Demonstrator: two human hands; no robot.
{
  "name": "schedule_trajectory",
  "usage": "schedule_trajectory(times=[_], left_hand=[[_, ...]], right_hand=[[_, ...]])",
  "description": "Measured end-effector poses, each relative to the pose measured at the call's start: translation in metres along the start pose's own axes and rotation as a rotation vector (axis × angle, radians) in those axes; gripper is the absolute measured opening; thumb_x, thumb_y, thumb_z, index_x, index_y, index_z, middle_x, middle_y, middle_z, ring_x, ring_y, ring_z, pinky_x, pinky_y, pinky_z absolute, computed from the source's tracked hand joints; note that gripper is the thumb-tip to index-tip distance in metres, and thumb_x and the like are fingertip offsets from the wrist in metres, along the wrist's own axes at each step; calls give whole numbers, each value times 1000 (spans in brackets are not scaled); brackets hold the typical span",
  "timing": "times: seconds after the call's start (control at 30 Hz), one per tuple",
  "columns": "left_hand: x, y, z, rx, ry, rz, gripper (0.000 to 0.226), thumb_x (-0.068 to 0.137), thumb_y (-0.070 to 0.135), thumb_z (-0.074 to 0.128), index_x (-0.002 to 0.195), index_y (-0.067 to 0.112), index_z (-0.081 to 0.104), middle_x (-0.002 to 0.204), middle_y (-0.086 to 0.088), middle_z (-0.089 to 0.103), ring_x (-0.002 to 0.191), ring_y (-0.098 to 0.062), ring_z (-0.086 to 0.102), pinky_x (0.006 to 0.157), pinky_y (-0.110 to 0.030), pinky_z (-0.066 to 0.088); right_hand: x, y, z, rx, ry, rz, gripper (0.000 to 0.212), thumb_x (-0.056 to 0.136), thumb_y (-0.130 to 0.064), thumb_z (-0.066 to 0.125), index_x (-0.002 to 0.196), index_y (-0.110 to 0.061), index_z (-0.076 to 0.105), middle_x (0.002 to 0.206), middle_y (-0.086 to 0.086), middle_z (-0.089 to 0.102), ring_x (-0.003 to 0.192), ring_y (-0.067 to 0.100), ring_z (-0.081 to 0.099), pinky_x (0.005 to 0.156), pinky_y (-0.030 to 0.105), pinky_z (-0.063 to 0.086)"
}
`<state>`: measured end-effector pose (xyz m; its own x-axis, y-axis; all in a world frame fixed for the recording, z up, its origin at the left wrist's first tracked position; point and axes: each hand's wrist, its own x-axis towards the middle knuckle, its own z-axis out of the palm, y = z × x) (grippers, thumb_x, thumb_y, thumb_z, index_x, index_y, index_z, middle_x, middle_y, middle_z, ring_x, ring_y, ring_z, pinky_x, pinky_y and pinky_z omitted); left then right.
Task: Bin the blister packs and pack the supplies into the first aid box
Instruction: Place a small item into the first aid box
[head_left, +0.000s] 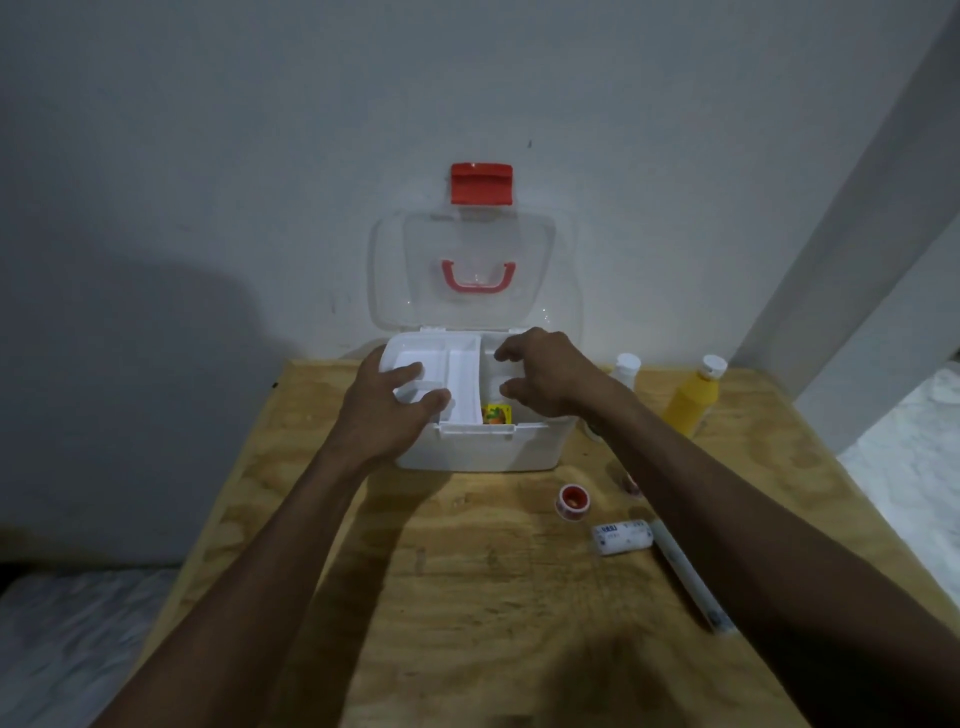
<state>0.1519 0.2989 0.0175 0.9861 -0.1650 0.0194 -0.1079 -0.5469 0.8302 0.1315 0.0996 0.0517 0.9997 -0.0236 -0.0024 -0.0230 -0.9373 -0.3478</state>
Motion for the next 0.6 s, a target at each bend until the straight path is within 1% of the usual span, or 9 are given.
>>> schedule_trajectory(times=[0.13, 0.2, 0.27, 0.3, 0.37, 0.47, 0.53, 0.6], left_hand=[[-1, 1, 0, -4, -2, -4, 61, 82, 41, 73, 136, 22, 52, 156, 1, 33, 134, -26, 42, 105, -43, 41], [-2, 3, -1, -13, 0, -2, 61, 82, 40, 73, 136, 21, 53, 156, 1, 33, 134, -26, 42, 105, -42, 41], [-3, 3, -1, -17, 1, -1, 62, 82, 40, 73, 137, 20, 52, 155, 2, 33, 134, -25, 42, 104, -39, 41], [-3, 3, -1, -20, 2, -2, 64, 82, 40, 73, 138, 19, 52, 155, 2, 34, 133, -24, 43, 103, -36, 40], [-4, 3, -2, -25, 7, -2, 66, 81, 39, 74, 139, 18, 50, 153, 3, 36, 132, -23, 44, 99, -32, 40], [-4, 4, -1, -32, 10, -3, 68, 81, 39, 74, 141, 18, 49, 153, 4, 36, 132, -22, 44, 95, -29, 38], [-5, 6, -1, -14, 12, 1, 64, 83, 39, 73, 139, 18, 50, 155, 3, 34, 133, -23, 43, 100, -33, 41], [-5, 7, -1, 0, 11, -1, 62, 84, 39, 72, 138, 19, 51, 155, 2, 33, 133, -24, 42, 103, -38, 41]], right_hand=[[0, -5, 2, 57, 29, 15, 41, 88, -9, 62, 129, -15, 58, 136, 7, 55, 124, 24, 51, 105, 34, 39], [-1, -6, 4, 130, 68, 40, 37, 88, -4, 60, 124, -14, 61, 131, 7, 58, 119, 23, 53, 100, 31, 42], [-2, -8, 5, 202, 121, 77, 33, 87, -1, 61, 118, -12, 65, 125, 7, 61, 114, 22, 56, 91, 26, 44], [-2, -8, 6, 229, 153, 103, 32, 85, 0, 61, 115, -11, 66, 123, 8, 62, 113, 23, 57, 89, 26, 45], [-4, -9, 6, 238, 185, 154, 31, 82, 2, 62, 111, -7, 68, 121, 10, 62, 112, 27, 58, 88, 28, 46], [-6, -14, 7, 225, 134, 179, 34, 82, 1, 61, 115, -4, 66, 122, 12, 61, 114, 28, 57, 89, 28, 46], [-6, -15, 9, 253, 122, 189, 36, 83, 1, 60, 119, -5, 63, 124, 11, 61, 114, 26, 56, 85, 25, 44], [-6, -16, 9, 296, 124, 197, 38, 86, 1, 58, 124, -7, 58, 125, 11, 60, 107, 24, 55, 80, 24, 40]])
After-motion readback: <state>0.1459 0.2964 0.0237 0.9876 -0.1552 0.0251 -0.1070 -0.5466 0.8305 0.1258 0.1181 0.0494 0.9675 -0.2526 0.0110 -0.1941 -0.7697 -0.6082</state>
